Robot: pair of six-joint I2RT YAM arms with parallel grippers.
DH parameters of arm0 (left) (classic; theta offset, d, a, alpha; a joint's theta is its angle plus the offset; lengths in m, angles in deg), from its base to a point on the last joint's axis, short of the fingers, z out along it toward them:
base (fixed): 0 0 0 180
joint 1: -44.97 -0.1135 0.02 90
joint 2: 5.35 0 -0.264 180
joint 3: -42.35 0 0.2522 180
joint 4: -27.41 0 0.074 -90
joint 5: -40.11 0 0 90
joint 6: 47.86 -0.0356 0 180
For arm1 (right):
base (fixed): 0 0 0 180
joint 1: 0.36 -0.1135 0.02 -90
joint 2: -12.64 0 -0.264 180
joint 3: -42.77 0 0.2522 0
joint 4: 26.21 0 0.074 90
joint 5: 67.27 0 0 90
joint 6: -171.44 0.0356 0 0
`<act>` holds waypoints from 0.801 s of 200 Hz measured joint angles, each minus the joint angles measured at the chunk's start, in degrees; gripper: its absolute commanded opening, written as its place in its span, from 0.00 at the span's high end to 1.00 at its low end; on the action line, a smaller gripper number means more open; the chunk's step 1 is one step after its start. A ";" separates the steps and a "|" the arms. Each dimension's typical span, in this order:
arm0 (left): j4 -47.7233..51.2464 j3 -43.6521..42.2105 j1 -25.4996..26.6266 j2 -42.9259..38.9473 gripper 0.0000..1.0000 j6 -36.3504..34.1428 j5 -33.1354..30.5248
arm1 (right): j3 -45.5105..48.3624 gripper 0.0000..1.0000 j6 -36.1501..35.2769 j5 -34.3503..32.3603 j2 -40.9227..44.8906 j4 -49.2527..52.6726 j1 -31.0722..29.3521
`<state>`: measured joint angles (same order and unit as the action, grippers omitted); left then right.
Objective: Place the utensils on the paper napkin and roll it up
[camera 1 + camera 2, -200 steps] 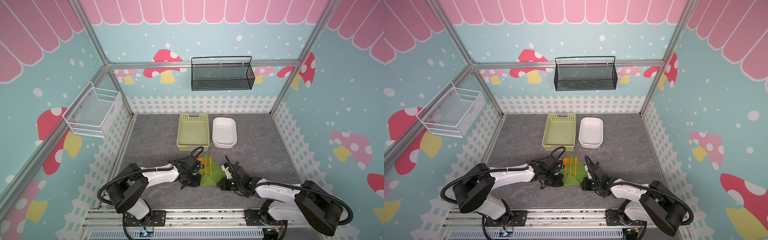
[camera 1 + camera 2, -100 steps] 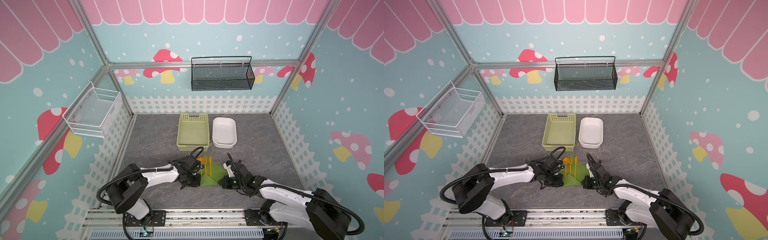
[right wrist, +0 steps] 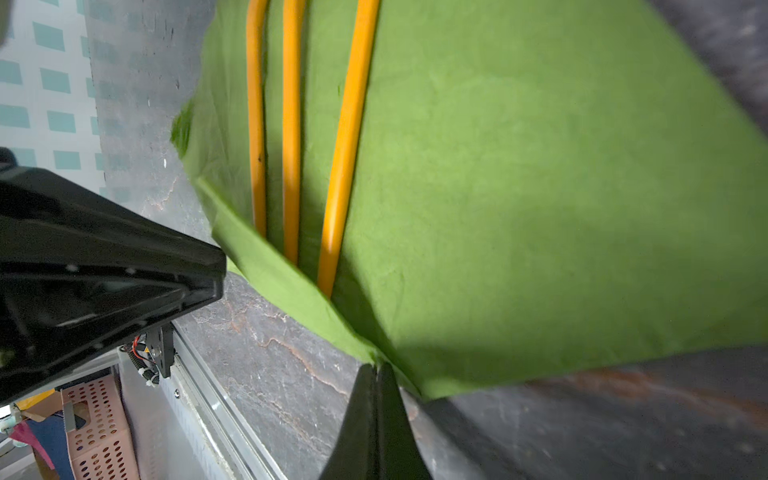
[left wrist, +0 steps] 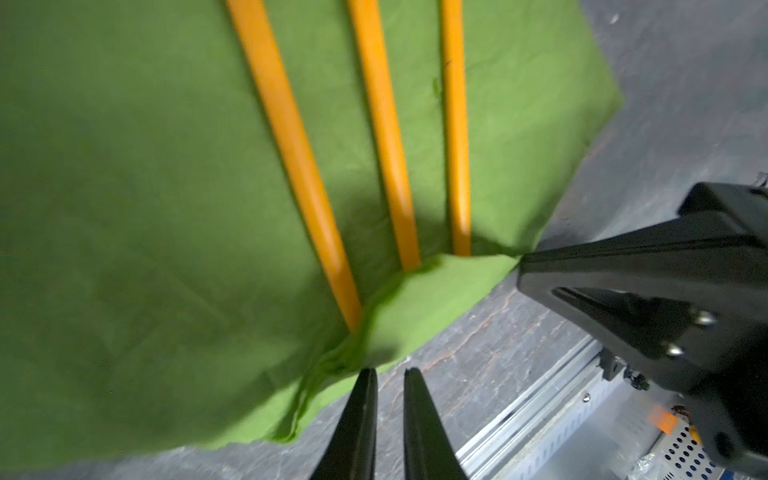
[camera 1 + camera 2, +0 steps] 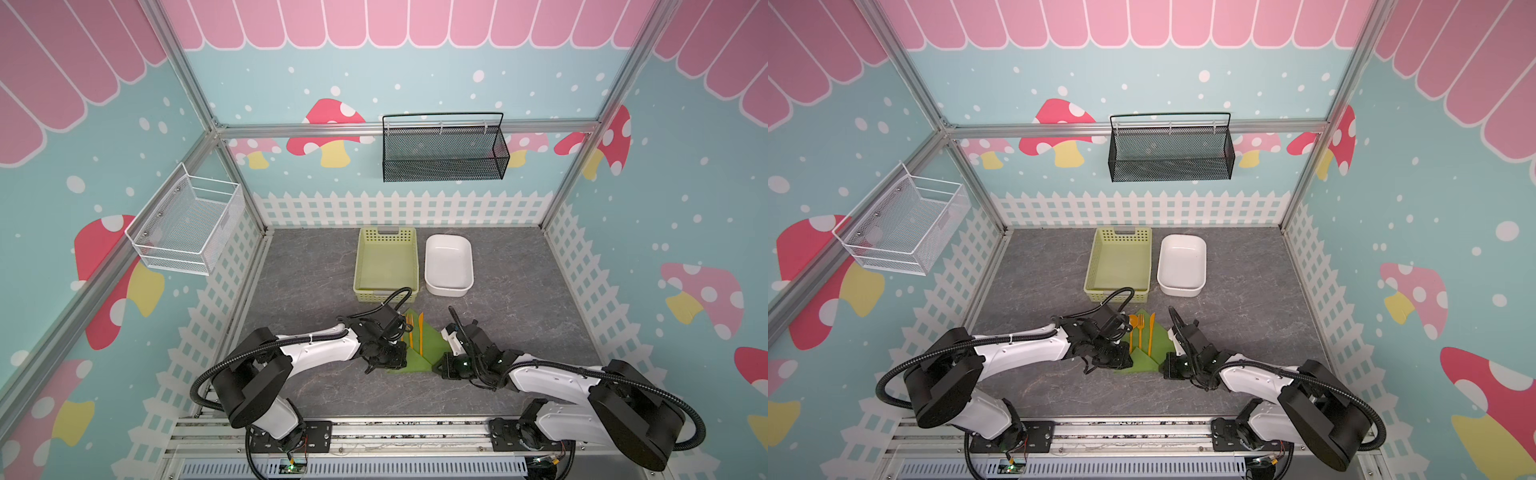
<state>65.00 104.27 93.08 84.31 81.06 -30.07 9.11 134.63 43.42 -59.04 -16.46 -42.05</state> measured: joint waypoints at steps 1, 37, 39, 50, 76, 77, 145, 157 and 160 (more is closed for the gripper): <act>-0.02 0.07 0.02 0.00 0.83 0.00 0.02 | 0.00 1.00 -0.02 -0.02 0.00 -0.02 0.04; -1.49 1.88 0.28 1.92 0.85 0.66 0.48 | -0.48 1.00 -0.26 0.37 0.00 -0.26 0.44; -1.53 1.90 0.31 2.08 0.86 0.74 0.48 | -0.52 1.00 -0.26 0.39 0.00 -0.28 0.50; -1.60 1.90 0.33 2.86 0.86 0.83 0.48 | -0.72 0.98 -0.31 0.50 0.00 -0.35 0.87; -1.66 1.90 0.33 4.17 0.86 1.03 0.48 | -2.10 0.94 -0.50 1.29 -0.24 -0.63 2.47; -1.66 1.90 0.33 4.20 0.87 1.05 0.48 | -2.14 0.93 -0.50 1.33 -0.28 -0.72 2.54; -2.10 1.90 0.33 4.92 0.88 1.22 0.55 | -4.42 0.75 0.81 8.74 -10.36 -12.55 8.35; -2.14 1.90 0.33 5.05 0.87 1.20 0.55 | -5.11 0.73 0.94 9.53 -12.13 -14.03 8.83; -2.14 1.90 0.33 5.07 0.87 1.20 0.55 | -5.25 0.73 0.98 9.77 -12.46 -14.32 9.03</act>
<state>62.86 106.17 93.41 89.38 82.26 -29.53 3.86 135.61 53.19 -71.50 -30.77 -33.03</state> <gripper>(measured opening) 0.125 0.258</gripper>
